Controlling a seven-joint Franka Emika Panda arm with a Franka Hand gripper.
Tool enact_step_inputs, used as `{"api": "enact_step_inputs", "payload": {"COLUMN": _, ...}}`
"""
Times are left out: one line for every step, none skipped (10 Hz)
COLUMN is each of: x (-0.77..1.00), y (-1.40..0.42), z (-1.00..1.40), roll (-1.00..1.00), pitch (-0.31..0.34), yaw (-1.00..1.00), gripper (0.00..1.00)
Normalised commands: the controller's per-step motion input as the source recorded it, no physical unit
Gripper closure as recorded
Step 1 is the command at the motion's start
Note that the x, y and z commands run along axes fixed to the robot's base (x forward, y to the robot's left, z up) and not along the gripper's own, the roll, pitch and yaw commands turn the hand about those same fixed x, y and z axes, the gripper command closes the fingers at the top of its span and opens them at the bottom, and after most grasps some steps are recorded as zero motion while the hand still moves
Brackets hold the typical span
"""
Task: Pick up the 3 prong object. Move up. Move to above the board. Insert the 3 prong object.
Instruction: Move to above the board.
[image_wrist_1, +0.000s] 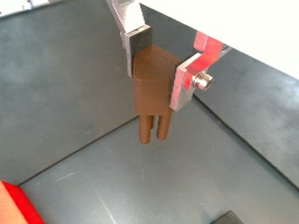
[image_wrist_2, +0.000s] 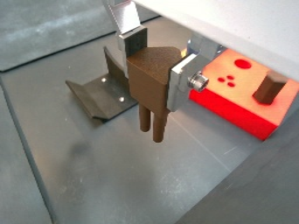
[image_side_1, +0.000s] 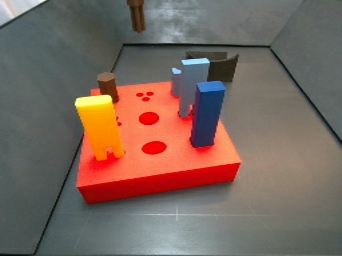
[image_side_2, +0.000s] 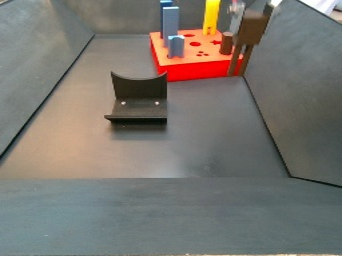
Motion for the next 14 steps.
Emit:
{"api": "enact_step_inputs", "payload": {"x": 0.03, "y": -0.06, "z": 1.00, "roll": 0.09, "pitch": 0.096, "yaw": 0.02, "gripper": 1.00}}
{"api": "enact_step_inputs", "payload": {"x": 0.03, "y": -0.06, "z": 1.00, "roll": 0.09, "pitch": 0.094, "yaw": 0.02, "gripper": 1.00}}
{"api": "enact_step_inputs", "payload": {"x": 0.03, "y": -0.05, "z": 1.00, "roll": 0.09, "pitch": 0.091, "yaw": 0.02, "gripper": 1.00}}
{"api": "enact_step_inputs", "payload": {"x": 0.02, "y": -0.05, "z": 1.00, "roll": 0.09, "pitch": 0.093, "yaw": 0.03, "gripper": 1.00}}
{"api": "enact_step_inputs", "payload": {"x": 0.02, "y": -0.04, "z": 1.00, "roll": 0.10, "pitch": 0.094, "yaw": 0.03, "gripper": 1.00}}
{"api": "enact_step_inputs", "payload": {"x": 0.02, "y": -0.04, "z": 1.00, "roll": 0.10, "pitch": 0.091, "yaw": 0.03, "gripper": 1.00}}
{"api": "enact_step_inputs", "payload": {"x": 0.01, "y": -0.03, "z": 0.90, "roll": 0.09, "pitch": 0.087, "yaw": 0.03, "gripper": 1.00}}
{"api": "enact_step_inputs", "payload": {"x": 0.01, "y": -0.01, "z": 0.70, "roll": 0.09, "pitch": 0.085, "yaw": 0.03, "gripper": 1.00}}
{"api": "enact_step_inputs", "payload": {"x": 0.00, "y": -0.01, "z": 0.55, "roll": 0.09, "pitch": 0.086, "yaw": 0.03, "gripper": 1.00}}
{"api": "enact_step_inputs", "payload": {"x": 0.00, "y": -0.01, "z": 0.45, "roll": 0.09, "pitch": 0.086, "yaw": 0.03, "gripper": 1.00}}
{"api": "enact_step_inputs", "payload": {"x": 0.00, "y": -0.01, "z": 0.25, "roll": 0.09, "pitch": 0.085, "yaw": 0.04, "gripper": 1.00}}
{"api": "enact_step_inputs", "payload": {"x": 0.25, "y": -1.00, "z": 0.00, "roll": 0.12, "pitch": 0.439, "yaw": -0.73, "gripper": 1.00}}
{"api": "enact_step_inputs", "payload": {"x": 0.25, "y": -1.00, "z": -0.01, "roll": 0.11, "pitch": 0.427, "yaw": -0.72, "gripper": 1.00}}
{"api": "enact_step_inputs", "payload": {"x": 0.27, "y": -1.00, "z": 0.00, "roll": 0.05, "pitch": 0.365, "yaw": -0.44, "gripper": 1.00}}
